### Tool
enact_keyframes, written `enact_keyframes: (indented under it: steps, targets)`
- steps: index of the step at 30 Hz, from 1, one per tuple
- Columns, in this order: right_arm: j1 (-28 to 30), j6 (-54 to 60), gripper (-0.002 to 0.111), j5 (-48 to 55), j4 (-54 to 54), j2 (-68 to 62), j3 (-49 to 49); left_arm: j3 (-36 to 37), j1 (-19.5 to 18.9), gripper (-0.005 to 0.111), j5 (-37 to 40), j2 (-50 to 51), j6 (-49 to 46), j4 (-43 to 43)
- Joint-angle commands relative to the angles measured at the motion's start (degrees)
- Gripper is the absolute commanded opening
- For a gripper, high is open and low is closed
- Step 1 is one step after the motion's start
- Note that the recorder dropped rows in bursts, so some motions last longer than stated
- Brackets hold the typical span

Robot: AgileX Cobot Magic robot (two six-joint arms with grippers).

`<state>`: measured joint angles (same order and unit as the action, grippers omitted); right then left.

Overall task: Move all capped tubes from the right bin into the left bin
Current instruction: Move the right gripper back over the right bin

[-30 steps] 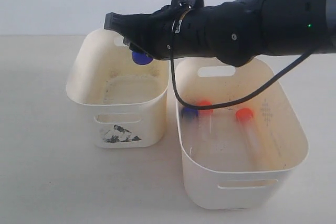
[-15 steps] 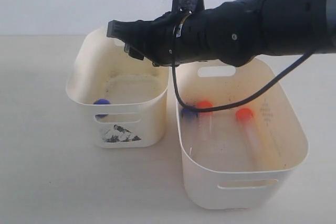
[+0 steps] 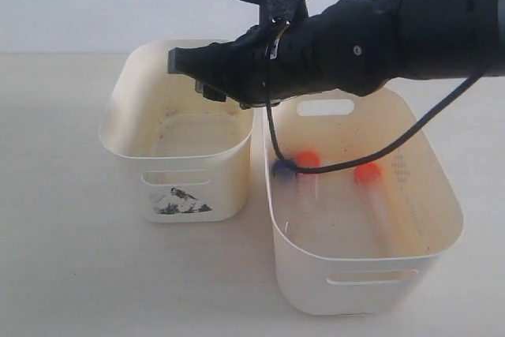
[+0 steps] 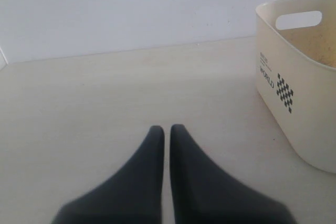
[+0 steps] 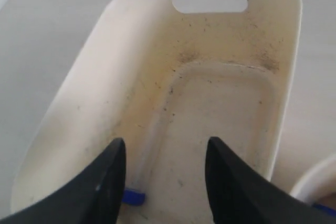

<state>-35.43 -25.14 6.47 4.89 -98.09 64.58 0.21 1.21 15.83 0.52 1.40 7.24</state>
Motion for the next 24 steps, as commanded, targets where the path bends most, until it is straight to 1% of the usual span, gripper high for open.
enact_keyframes:
  steps: [1,7,12,21,23,24]
  targets:
    - [3.00,2.52,0.046,7.98,-1.07,2.79,0.17,-0.21,-0.06,0.004,-0.84,-0.11,0.66,-0.38]
    - [7.62,2.97,0.046,19.61,-2.24,6.19,0.17,-0.21,-0.06,0.004,-0.84,-0.11,0.66,-0.38]
    - [8.75,2.97,0.046,27.31,-3.50,6.47,0.06,-0.21,-0.06,0.004,-0.84,-0.11,0.66,-0.38]
    - [8.75,2.00,0.045,30.64,-4.10,1.95,0.06,-0.21,-0.06,0.004,-0.84,-0.11,0.66,-0.38]
    - [8.75,1.73,0.042,31.48,-4.10,0.32,0.06,-0.21,-0.06,0.004,-0.84,-0.11,0.66,-0.38]
    - [8.75,1.59,0.039,31.73,-4.10,-0.58,0.06,-0.21,-0.06,0.004,-0.84,-0.11,0.66,-0.38]
